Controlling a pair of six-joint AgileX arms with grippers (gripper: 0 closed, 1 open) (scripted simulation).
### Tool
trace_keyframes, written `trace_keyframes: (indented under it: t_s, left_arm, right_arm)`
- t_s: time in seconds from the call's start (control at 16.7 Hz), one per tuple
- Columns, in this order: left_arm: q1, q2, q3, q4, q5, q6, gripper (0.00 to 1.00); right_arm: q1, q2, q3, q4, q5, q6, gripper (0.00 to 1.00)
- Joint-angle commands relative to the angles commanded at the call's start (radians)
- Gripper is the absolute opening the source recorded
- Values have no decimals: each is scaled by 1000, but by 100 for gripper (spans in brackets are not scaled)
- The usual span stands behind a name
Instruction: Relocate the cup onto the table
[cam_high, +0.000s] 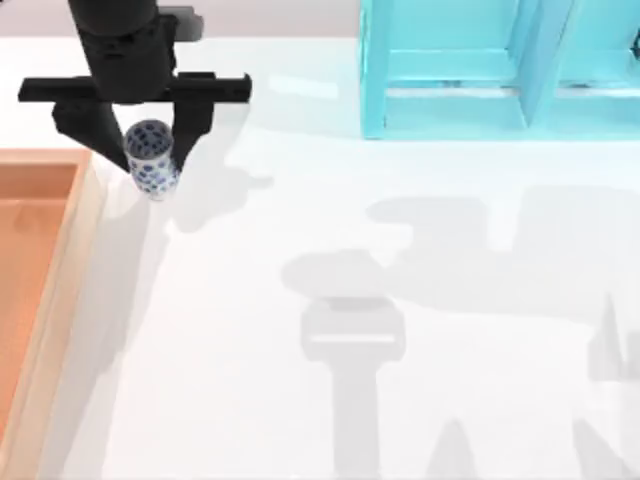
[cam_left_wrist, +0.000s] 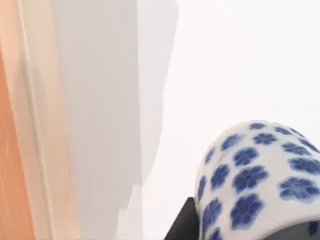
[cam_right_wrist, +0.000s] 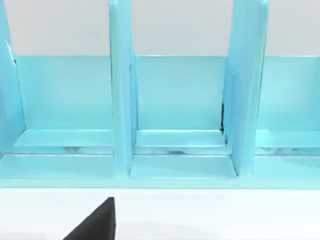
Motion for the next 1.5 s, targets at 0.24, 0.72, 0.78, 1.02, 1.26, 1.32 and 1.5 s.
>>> trace_keyframes:
  t_s: [0.24,0.72,0.78,1.02,1.26,1.32,1.5]
  left_arm:
    - [-101,197,293,-75,2,-104,0]
    - [-157,303,425,-112,2,-163,0]
    - [-153,303,422,-110,3,-161,0]
    - [-153,289,352,-46,2,-159,0]
    - [-154,265,186,90,1,-159,0]
    - [-154,261,145,125,2,-159,0]
    - [-154,254,80,184,2,-160,0]
  right_arm:
    - [0,0,0,0,0,0,100]
    - [0,0,0,0,0,0,100]
    - [0,0,0,0,0,0,100]
    - [0,0,0,0,0,0,100]
    - [0,0,0,0,0,0,100]
    - [0,0,0,0,0,0,100]
    - [0,0,0,0,0,0,100]
